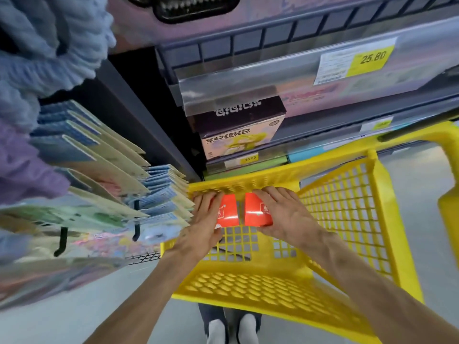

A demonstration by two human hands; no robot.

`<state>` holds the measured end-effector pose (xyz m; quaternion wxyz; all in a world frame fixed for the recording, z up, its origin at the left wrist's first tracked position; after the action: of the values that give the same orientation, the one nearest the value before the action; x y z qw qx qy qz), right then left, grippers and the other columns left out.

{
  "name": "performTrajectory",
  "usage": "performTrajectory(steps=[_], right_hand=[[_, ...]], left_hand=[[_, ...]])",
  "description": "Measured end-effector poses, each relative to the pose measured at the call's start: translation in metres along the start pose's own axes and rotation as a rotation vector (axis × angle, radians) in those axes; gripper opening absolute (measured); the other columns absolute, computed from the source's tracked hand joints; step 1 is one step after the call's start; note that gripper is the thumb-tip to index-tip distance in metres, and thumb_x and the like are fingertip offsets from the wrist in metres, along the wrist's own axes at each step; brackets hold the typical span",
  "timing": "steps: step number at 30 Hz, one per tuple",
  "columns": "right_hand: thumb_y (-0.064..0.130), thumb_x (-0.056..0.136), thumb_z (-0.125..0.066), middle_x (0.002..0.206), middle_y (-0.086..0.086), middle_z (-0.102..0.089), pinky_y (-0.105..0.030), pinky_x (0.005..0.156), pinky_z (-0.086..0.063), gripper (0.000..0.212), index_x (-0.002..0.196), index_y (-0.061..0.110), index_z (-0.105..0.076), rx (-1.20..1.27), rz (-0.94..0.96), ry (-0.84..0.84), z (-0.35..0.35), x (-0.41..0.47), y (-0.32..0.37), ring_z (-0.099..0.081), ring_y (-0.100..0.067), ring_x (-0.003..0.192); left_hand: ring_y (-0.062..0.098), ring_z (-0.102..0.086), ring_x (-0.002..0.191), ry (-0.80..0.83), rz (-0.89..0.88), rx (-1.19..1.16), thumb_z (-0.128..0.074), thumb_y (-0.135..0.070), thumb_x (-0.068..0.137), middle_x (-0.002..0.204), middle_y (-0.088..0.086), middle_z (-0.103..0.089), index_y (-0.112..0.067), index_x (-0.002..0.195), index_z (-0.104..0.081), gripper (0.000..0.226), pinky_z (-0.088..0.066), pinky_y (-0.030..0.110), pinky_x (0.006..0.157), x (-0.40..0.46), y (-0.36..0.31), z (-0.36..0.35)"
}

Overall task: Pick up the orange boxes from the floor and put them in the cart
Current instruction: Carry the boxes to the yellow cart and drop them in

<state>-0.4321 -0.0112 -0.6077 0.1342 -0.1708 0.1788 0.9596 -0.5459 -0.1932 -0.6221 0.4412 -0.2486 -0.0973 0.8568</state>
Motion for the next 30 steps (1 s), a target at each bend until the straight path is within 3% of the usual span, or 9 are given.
performTrajectory(steps=[7,15,19,21,24,28,30], right_hand=[[0.040,0.077,-0.079,0.146,-0.004,-0.040,-0.037,0.120,-0.017,0.095,0.152,0.017,-0.025,-0.016,0.052,0.061,-0.023,0.032,0.007,-0.035,-0.026,0.137],[0.038,0.069,-0.086,0.145,-0.007,-0.042,-0.040,0.121,-0.011,0.103,0.150,0.013,-0.028,-0.053,0.091,-0.013,-0.039,0.033,0.003,-0.035,-0.028,0.138],[0.046,0.071,-0.083,0.151,-0.008,-0.035,-0.044,0.121,-0.016,0.107,0.154,0.017,-0.021,-0.089,0.073,-0.032,-0.031,0.023,0.003,-0.028,-0.029,0.143],[0.050,0.076,-0.078,0.152,-0.008,-0.033,-0.042,0.120,-0.017,0.104,0.155,0.019,-0.017,-0.063,0.053,-0.026,-0.016,0.010,0.001,-0.026,-0.029,0.143],[0.053,0.083,-0.071,0.155,-0.006,-0.031,-0.042,0.124,-0.010,0.099,0.157,0.021,-0.014,-0.028,0.011,-0.002,0.018,-0.021,-0.007,-0.023,-0.026,0.147],[0.055,0.086,-0.066,0.158,-0.005,-0.029,-0.037,0.123,-0.005,0.095,0.157,0.020,-0.014,-0.029,-0.053,-0.031,0.079,-0.081,-0.016,-0.019,-0.023,0.149],[0.056,0.086,-0.064,0.159,-0.006,-0.028,-0.036,0.122,-0.006,0.093,0.157,0.019,-0.016,-0.021,-0.093,-0.076,0.120,-0.121,-0.017,-0.020,-0.023,0.149]], left_hand=[[0.019,-0.018,0.140,-0.054,0.022,0.027,-0.074,-0.024,0.079,0.148,0.001,-0.024,-0.016,0.154,-0.016,0.096,0.018,0.010,0.104,0.001,0.002,-0.009],[0.023,-0.023,0.140,-0.094,0.073,0.129,-0.076,-0.027,0.076,0.146,0.004,-0.027,-0.015,0.155,-0.015,0.100,-0.018,0.028,0.112,0.003,0.002,-0.017],[0.031,-0.029,0.138,-0.093,0.062,0.225,-0.081,-0.029,0.071,0.145,0.012,-0.033,-0.010,0.154,-0.021,0.104,-0.009,0.044,0.119,-0.002,-0.011,-0.010],[0.033,-0.033,0.136,-0.082,0.017,0.217,-0.083,-0.032,0.069,0.143,0.013,-0.037,-0.010,0.152,-0.027,0.102,-0.022,0.051,0.119,-0.007,-0.024,-0.003],[0.031,-0.035,0.137,-0.105,-0.074,0.123,-0.081,-0.030,0.075,0.145,0.012,-0.040,-0.012,0.150,-0.032,0.092,-0.035,0.049,0.113,-0.018,-0.058,0.022],[0.024,-0.016,0.149,-0.134,-0.232,0.029,-0.068,-0.035,0.089,0.157,0.005,-0.027,-0.016,0.154,-0.024,0.081,-0.019,0.043,0.121,-0.034,-0.113,0.069],[0.023,-0.015,0.149,-0.172,-0.317,0.044,-0.067,-0.039,0.088,0.157,0.003,-0.026,-0.018,0.154,-0.024,0.081,-0.019,0.044,0.120,-0.041,-0.141,0.098]])
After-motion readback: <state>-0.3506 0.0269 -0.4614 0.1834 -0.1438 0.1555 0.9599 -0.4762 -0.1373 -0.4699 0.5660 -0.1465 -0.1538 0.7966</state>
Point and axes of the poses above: each hand's wrist, its own x-axis towards the middle knuckle, its own z-axis out of the back of the hand, y = z × x, the point moved 3 cm from there along x, towards the middle knuckle
